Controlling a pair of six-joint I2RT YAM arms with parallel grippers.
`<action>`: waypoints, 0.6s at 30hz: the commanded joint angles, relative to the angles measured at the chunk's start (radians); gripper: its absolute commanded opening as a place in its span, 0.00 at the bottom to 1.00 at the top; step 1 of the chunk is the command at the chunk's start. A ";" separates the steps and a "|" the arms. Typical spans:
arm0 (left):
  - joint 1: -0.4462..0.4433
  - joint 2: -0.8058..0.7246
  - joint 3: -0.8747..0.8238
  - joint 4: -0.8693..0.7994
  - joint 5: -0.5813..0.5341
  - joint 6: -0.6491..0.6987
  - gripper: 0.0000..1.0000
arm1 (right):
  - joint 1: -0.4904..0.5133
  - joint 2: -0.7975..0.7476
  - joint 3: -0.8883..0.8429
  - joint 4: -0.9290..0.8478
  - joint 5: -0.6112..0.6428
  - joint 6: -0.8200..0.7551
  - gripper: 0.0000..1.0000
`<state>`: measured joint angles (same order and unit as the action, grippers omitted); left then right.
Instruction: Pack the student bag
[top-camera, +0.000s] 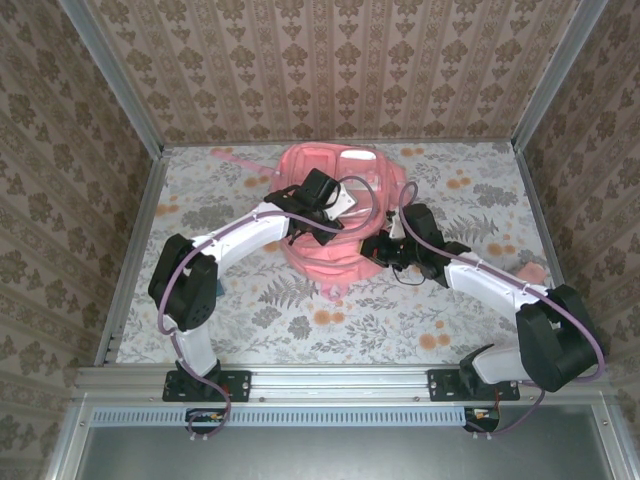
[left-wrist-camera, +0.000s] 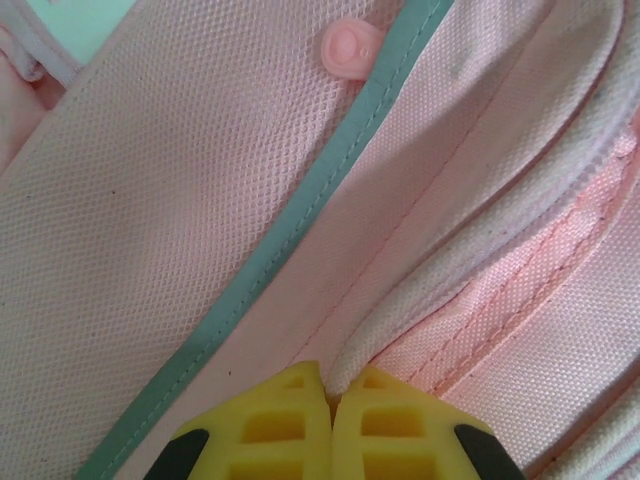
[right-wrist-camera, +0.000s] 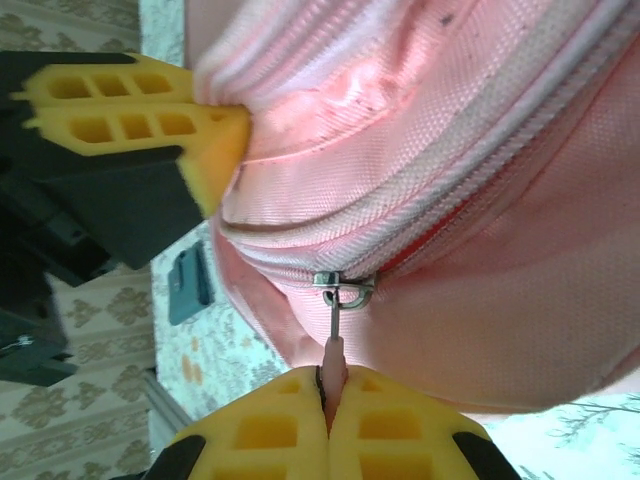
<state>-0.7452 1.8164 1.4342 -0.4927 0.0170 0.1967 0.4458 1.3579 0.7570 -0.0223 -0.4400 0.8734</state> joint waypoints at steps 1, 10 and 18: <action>0.007 -0.061 0.026 0.184 -0.019 -0.062 0.00 | 0.024 -0.008 0.065 -0.181 0.077 -0.123 0.00; -0.007 -0.017 0.106 0.205 0.047 -0.241 0.00 | 0.139 0.094 0.119 -0.001 -0.089 -0.094 0.00; 0.002 -0.043 0.099 0.217 0.053 -0.329 0.00 | 0.125 0.083 0.054 0.139 -0.081 0.020 0.00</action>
<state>-0.7444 1.8095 1.4670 -0.4652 0.0448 -0.0330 0.5495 1.4593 0.8356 0.0574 -0.4034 0.8532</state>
